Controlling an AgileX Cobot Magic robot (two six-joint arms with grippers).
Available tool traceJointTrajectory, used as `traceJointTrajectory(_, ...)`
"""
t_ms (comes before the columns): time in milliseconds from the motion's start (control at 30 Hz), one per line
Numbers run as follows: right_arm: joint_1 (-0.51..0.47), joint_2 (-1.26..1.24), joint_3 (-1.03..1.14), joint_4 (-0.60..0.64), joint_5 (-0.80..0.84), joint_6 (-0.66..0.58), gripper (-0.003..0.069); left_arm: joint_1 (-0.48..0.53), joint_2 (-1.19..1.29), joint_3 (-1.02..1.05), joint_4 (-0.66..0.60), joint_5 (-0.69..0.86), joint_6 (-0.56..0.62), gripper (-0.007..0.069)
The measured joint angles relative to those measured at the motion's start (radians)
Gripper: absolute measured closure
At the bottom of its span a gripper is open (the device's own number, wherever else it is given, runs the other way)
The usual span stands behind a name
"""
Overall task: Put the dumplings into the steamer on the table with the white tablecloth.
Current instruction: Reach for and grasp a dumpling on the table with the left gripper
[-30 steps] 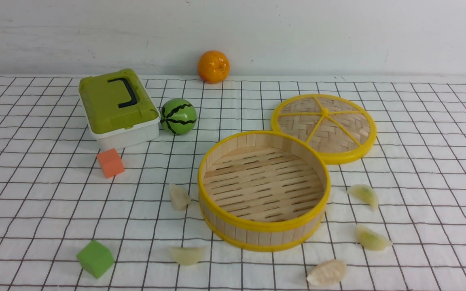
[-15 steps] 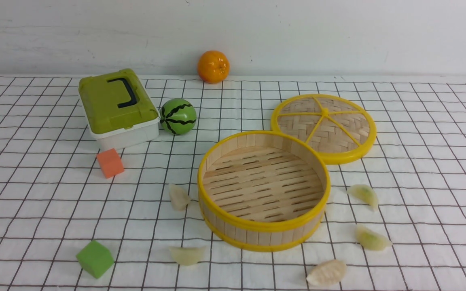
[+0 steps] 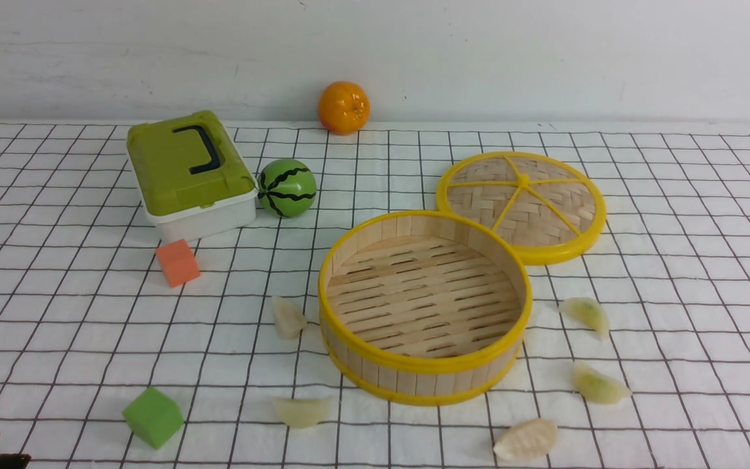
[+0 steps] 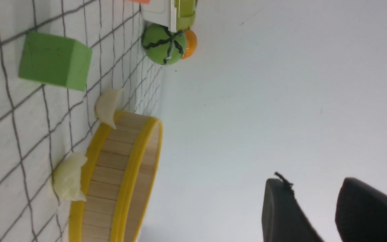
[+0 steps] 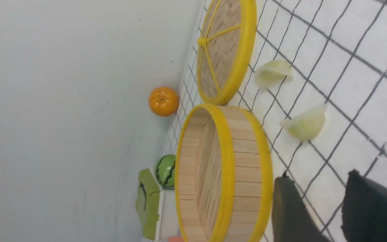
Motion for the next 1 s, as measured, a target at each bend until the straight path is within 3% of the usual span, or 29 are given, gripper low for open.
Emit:
traceJointTrajectory(300,0.0,0.0,0.0,-0.008,-0.008,-0.111,0.0419,0.0,0.0,-0.016,-0.017,0.062,0.078,0.0385)
traceJointTrajectory(400,0.0,0.0,-0.071,0.033,0.057,-0.323,0.0419,0.0,0.0,-0.15,0.006,0.156,0.34,0.0392)
traceJointTrajectory(433,0.0,0.0,-0.077,0.034,0.058,-0.335,0.0419,0.0,0.0,-0.159,0.006,0.161,0.357,0.0392)
traceJointTrajectory(467,0.0,0.006,-0.129,0.042,0.066,-0.424,0.0428,0.0,0.004,-0.223,0.03,0.205,0.472,0.0413)
traceJointTrajectory(533,0.0,0.042,-0.197,0.044,0.079,-0.522,0.0459,0.0,0.041,-0.302,0.078,0.262,0.576,0.0449)
traceJointTrajectory(600,0.0,0.141,-0.297,0.043,0.109,-0.654,0.0539,0.0,0.153,-0.414,0.204,0.384,0.701,0.0544)
traceJointTrajectory(633,0.0,0.152,-0.307,0.043,0.113,-0.666,0.0547,0.0,0.166,-0.425,0.204,0.396,0.708,0.0553)
traceJointTrajectory(700,0.0,0.331,-0.443,0.029,0.191,-0.832,0.0659,-0.001,0.347,-0.559,0.393,0.547,0.76,0.0637)
traceJointTrajectory(867,0.0,0.613,-0.65,-0.012,0.417,-1.078,0.068,-0.046,0.629,-0.751,0.66,0.764,0.754,0.0637)
traceJointTrajectory(1000,0.081,0.813,-0.772,-0.048,0.556,-1.137,0.0676,-0.165,0.864,-0.868,0.853,0.879,0.664,0.0637)
